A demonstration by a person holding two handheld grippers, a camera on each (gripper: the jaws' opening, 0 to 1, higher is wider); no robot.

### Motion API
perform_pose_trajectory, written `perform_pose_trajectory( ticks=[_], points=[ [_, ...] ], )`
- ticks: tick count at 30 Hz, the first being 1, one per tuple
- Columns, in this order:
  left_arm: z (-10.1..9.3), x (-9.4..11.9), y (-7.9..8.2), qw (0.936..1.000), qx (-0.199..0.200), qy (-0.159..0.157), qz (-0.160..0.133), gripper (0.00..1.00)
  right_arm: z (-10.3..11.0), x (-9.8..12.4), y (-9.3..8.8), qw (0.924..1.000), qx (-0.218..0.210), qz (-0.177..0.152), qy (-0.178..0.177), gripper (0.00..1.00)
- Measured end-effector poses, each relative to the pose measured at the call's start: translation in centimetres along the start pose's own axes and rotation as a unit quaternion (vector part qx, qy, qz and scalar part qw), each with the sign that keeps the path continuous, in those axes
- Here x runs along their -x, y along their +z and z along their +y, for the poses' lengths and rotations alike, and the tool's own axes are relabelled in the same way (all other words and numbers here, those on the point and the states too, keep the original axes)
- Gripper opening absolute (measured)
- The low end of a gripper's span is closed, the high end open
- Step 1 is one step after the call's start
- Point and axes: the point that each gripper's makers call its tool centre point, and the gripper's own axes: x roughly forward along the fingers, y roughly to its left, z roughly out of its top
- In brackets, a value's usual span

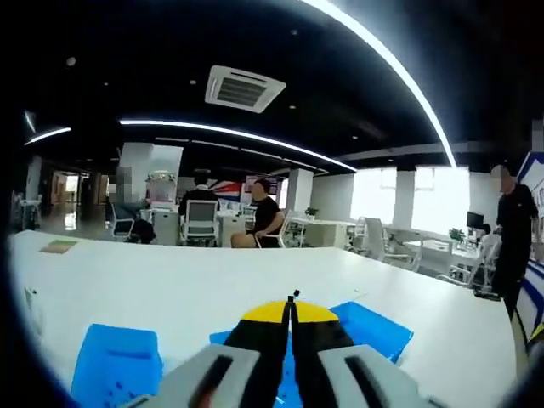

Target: Pick up the resistors one by one and place each resistor into its matching bin, sorting the parts by color and model until every resistor is separated into the correct bin for its type

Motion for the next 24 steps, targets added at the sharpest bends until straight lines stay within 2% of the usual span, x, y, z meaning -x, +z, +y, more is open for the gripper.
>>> perform_pose_trajectory(
  ticks=[6,7,9,10,11,13,19,24],
  points=[
    [0.3,-0.2,-0.7,0.9998,-0.013,0.009,0.009,0.05,-0.1,0.1,0.0,1.0000,-0.001,0.000,-0.002,0.45],
    [0.3,-0.1,-0.8,0.9998,-0.016,0.011,0.011,0.08,-0.1,0.2,0.0,1.0000,0.000,0.000,-0.002,0.45],
    [0.3,0.0,-1.0,0.9996,-0.023,0.011,0.013,0.23,-0.1,0.2,0.1,1.0000,0.000,-0.001,-0.001,0.45],
    [0.2,0.0,-1.2,0.9995,-0.028,0.008,0.015,0.37,-0.2,0.2,0.1,1.0000,0.000,-0.002,-0.001,0.45],
    [0.1,0.2,-1.3,0.9994,-0.032,0.006,0.014,0.46,-0.2,0.2,0.1,1.0000,0.001,-0.002,-0.001,0.45],
    [-0.2,0.5,-1.2,0.9992,-0.039,-0.004,0.009,0.56,-0.2,0.2,0.2,1.0000,0.000,-0.003,-0.002,0.45],
    [-0.6,1.9,-1.9,0.9987,-0.046,-0.016,0.014,0.59,-0.1,0.1,0.1,1.0000,0.001,-0.002,0.000,0.45],
    [-1.5,6.5,-3.1,0.9981,-0.046,-0.037,0.015,0.59,0.0,-0.4,0.2,1.0000,0.005,-0.003,0.007,0.45]
  ],
)
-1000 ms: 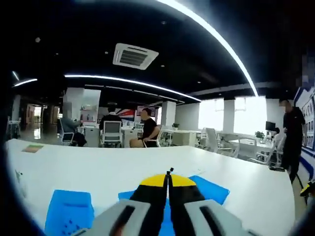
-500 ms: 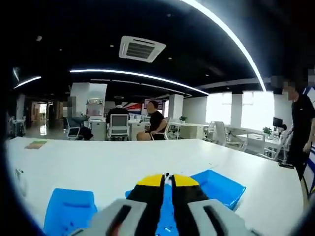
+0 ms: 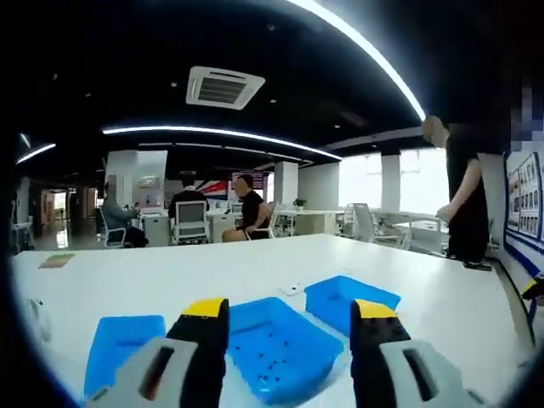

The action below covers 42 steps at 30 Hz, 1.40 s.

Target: Pick up the resistors one by one and place each resistor into its matching bin, sorting the parts by color and model until every resistor is separated into the correct bin for its type

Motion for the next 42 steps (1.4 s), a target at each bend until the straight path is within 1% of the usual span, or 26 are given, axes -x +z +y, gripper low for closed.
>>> perform_pose_trajectory(
  ticks=[4,8,9,11,12,14,17,20,22,23,25,27,29,32,36,40,42],
  points=[
    [-1.3,3.8,-0.9,0.9998,0.008,-0.017,-0.003,0.60,0.0,-0.5,0.2,1.0000,0.005,-0.002,0.007,0.45],
    [-2.8,8.1,-1.0,0.9992,0.006,-0.031,-0.024,0.61,0.1,-0.9,0.4,0.9999,0.010,-0.003,0.013,0.45],
    [-3.4,9.7,-1.0,0.9988,0.005,-0.040,-0.028,0.61,0.2,-0.9,0.5,0.9998,0.012,-0.004,0.015,0.45],
    [-3.9,11.9,-0.8,0.9987,-0.007,-0.039,-0.031,0.62,0.2,-1.1,0.6,0.9998,0.010,-0.009,0.017,0.45],
    [-4.1,12.6,-0.7,0.9987,-0.009,-0.038,-0.033,0.62,0.2,-1.2,0.6,0.9998,0.009,-0.009,0.018,0.45],
    [-4.7,14.7,-0.5,0.9982,-0.011,-0.042,-0.042,0.63,0.2,-1.3,0.5,0.9997,0.011,-0.007,0.019,0.45],
    [-5.6,17.6,-0.9,0.9979,-0.010,-0.044,-0.046,0.66,0.3,-1.4,0.6,0.9996,0.014,-0.006,0.022,0.45],
    [-5.7,20.2,-2.1,0.9988,-0.017,-0.028,-0.037,0.66,0.3,-1.3,0.9,0.9995,0.018,-0.005,0.024,0.45],
    [-5.6,21.6,-3.2,0.9992,-0.030,-0.016,-0.021,0.67,0.2,-1.3,1.0,0.9995,0.021,-0.004,0.024,0.45],
    [-5.2,23.0,-4.1,0.9990,-0.044,0.003,-0.011,0.67,0.2,-1.2,1.0,0.9995,0.022,-0.004,0.024,0.45],
    [-5.1,24.3,-5.2,0.9990,-0.042,0.013,0.001,0.67,0.3,-1.1,1.1,0.9994,0.024,-0.003,0.025,0.45],
    [-4.7,25.3,-5.7,0.9991,-0.035,0.025,0.003,0.67,0.3,-1.2,1.1,0.9993,0.026,-0.001,0.026,0.46],
    [-4.4,25.8,-6.0,0.9989,-0.034,0.033,0.005,0.67,0.5,-1.4,1.0,0.9991,0.028,0.002,0.031,0.46],
    [-3.8,26.3,-6.0,0.9984,-0.030,0.047,0.004,0.67,0.9,-1.6,1.0,0.9988,0.031,0.005,0.038,0.46],
    [-3.5,26.3,-5.8,0.9983,-0.027,0.052,0.000,0.67,1.1,-1.7,0.9,0.9986,0.032,0.007,0.041,0.46],
    [-3.7,26.0,-6.1,0.9983,-0.029,0.051,0.006,0.67,0.8,-1.5,0.6,0.9984,0.035,0.015,0.042,0.46],
    [-4.0,25.9,-6.4,0.9986,-0.025,0.045,0.008,0.67,0.6,-1.5,0.5,0.9979,0.039,0.022,0.046,0.46]
  ],
)
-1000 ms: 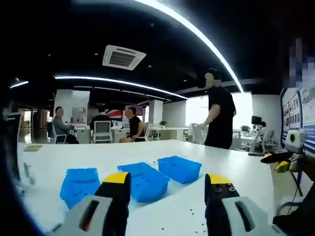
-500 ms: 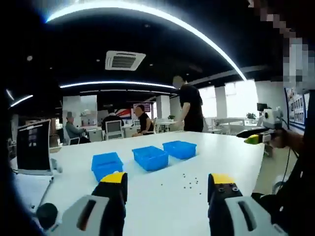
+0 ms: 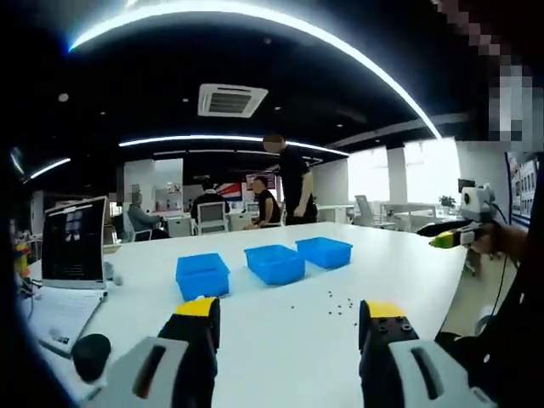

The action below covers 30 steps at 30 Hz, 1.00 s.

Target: Pick up the resistors one by one and place each resistor into its matching bin, sorting the parts by color and model until every resistor is separated into the correct bin for its type

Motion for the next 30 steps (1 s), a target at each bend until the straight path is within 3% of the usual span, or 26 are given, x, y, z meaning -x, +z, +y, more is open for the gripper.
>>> perform_pose_trajectory(
  ticks=[8,14,19,22,27,30],
  points=[
    [-1.1,0.2,-1.6,0.9996,-0.004,-0.018,0.023,0.68,-0.1,-0.8,0.4,0.9968,0.037,0.040,0.058,0.46],
    [-1.5,0.8,-2.4,0.9990,-0.008,-0.025,0.036,0.69,1.5,-3.0,1.2,0.9777,0.105,0.104,0.149,0.45],
    [-1.8,1.5,-2.6,0.9987,-0.010,-0.029,0.041,0.70,3.2,-4.8,1.8,0.9522,0.162,0.145,0.215,0.43],
    [-2.0,2.2,-2.8,0.9983,-0.012,-0.034,0.046,0.70,4.5,-5.9,1.8,0.9305,0.201,0.171,0.254,0.43],
    [-2.6,3.2,-3.3,0.9970,-0.015,-0.047,0.059,0.70,6.7,-7.9,0.4,0.8841,0.255,0.225,0.320,0.42],
    [-2.9,3.6,-3.6,0.9965,-0.015,-0.049,0.066,0.70,8.0,-9.0,-0.6,0.8620,0.275,0.245,0.348,0.40]
  ],
)
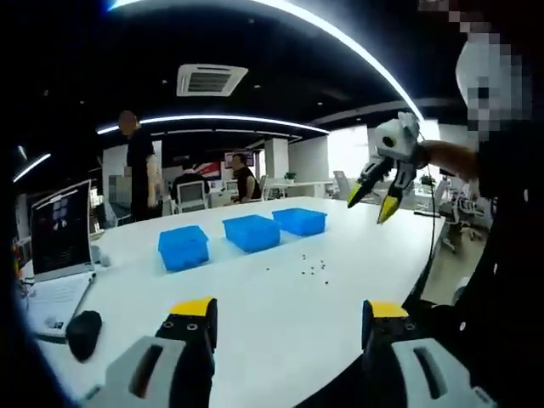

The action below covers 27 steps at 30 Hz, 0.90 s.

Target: Pick up the resistors one by one and place each resistor into its matching bin, sorting the parts by color and model until every resistor is separated into the correct bin for its type

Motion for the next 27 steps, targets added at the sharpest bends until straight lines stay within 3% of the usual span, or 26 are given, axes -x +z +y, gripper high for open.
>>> perform_pose_trajectory(
  ticks=[5,12,21,27],
  points=[
    [-0.5,0.4,-0.4,1.0000,0.003,-0.001,0.005,0.70,0.7,-2.8,-0.3,0.9974,0.028,0.045,0.050,0.35],
    [-0.9,0.8,-1.4,0.9997,-0.003,-0.001,0.024,0.70,1.0,-6.0,-0.4,0.9908,0.051,0.081,0.095,0.32],
    [-0.6,1.4,-2.6,0.9986,-0.011,0.000,0.051,0.69,1.5,-9.9,-1.2,0.9814,0.070,0.125,0.128,0.27],
    [-0.8,1.5,-2.7,0.9982,-0.014,-0.005,0.058,0.68,1.1,-11.1,-1.5,0.9786,0.076,0.138,0.132,0.24]
  ],
)
